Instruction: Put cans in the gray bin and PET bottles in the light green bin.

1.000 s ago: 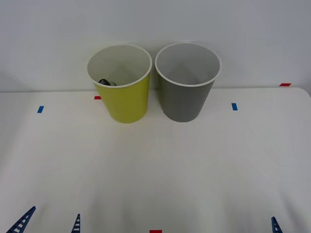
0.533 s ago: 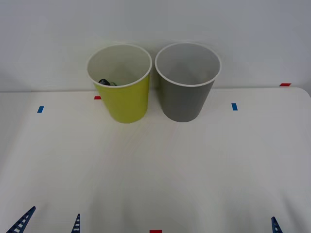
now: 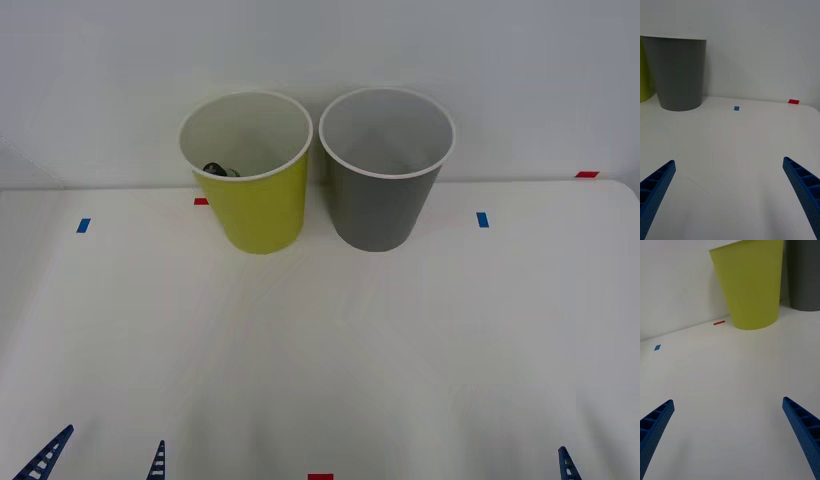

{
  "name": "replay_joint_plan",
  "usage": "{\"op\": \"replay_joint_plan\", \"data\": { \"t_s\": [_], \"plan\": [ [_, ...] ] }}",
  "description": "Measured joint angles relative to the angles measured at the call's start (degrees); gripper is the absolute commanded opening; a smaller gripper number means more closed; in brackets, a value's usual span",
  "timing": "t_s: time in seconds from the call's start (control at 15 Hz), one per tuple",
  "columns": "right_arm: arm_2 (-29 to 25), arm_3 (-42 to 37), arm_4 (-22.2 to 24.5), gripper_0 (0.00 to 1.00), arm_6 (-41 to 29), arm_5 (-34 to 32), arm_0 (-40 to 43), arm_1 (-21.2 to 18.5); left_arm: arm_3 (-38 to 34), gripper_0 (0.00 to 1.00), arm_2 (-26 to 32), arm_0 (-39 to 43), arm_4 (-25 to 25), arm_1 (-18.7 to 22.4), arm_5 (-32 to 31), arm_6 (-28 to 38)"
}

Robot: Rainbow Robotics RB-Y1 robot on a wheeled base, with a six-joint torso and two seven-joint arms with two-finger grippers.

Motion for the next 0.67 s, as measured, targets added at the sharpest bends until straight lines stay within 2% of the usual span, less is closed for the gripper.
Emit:
{"op": "replay_joint_plan", "data": {
  "t_s": [0.67],
  "plan": [
    [0.0, 0.0, 0.0, 1.0, 0.0, 0.0, 0.0, 0.0, 0.0, 1.0, 0.0, 0.0, 0.0, 0.0, 0.0, 0.0]
  ]
}}
